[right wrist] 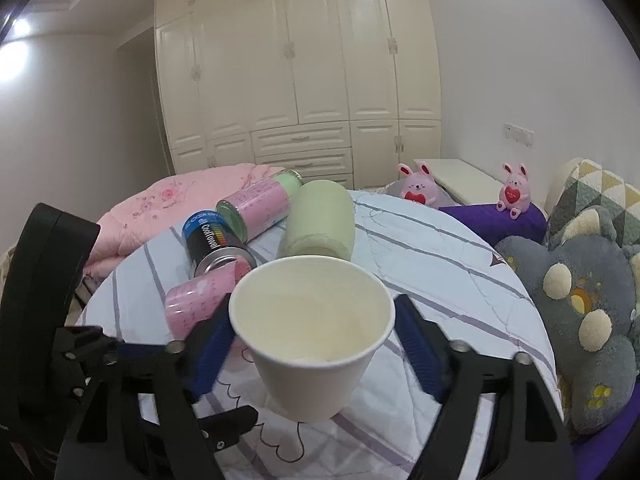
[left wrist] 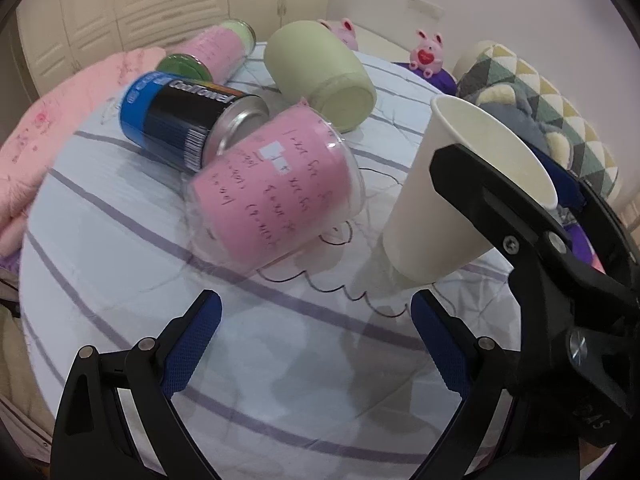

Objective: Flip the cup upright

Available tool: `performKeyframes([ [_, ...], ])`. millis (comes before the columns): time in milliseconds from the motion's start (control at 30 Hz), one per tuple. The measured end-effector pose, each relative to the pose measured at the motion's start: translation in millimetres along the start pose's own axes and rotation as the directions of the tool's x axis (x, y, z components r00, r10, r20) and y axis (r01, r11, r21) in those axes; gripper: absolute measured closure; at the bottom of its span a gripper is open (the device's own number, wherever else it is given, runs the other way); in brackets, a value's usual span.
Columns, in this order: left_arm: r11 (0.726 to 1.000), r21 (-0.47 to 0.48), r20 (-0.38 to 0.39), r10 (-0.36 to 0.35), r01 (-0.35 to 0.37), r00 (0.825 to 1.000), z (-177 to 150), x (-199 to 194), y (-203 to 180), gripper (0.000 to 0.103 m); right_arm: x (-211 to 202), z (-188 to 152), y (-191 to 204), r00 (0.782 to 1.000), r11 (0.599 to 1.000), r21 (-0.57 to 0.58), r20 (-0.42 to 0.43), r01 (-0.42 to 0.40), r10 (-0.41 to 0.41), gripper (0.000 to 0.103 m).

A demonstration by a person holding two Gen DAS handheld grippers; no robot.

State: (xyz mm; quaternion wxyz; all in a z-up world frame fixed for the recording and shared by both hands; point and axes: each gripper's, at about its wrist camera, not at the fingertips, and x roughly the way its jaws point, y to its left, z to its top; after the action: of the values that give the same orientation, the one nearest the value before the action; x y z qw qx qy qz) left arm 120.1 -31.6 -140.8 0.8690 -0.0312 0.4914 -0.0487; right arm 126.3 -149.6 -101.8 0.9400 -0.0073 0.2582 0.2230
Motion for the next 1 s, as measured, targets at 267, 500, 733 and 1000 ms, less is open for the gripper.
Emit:
performKeyframes([
  [267,1.0,-0.002,0.024,0.01,-0.01,1.0,-3,-12,7,0.006,-11,1,6,1.0,1.0,-0.02,0.004,0.001,-0.001,0.022],
  [500,1.0,-0.016,0.048,0.02,-0.019,0.999,-7,-25,11,0.006,-25,2,12,1.0,0.999,-0.04,0.028,-0.01,0.011,0.022],
  [733,0.998,-0.021,0.102,0.053,-0.051,0.993,-13,-47,9,0.006,-45,2,9,0.998,0.999,-0.031,0.046,-0.033,0.034,0.021],
  [1000,0.984,-0.008,0.248,0.174,-0.178,0.953,-18,-94,-5,0.001,-70,6,-1,0.998,0.998,0.01,0.042,-0.054,0.054,0.021],
])
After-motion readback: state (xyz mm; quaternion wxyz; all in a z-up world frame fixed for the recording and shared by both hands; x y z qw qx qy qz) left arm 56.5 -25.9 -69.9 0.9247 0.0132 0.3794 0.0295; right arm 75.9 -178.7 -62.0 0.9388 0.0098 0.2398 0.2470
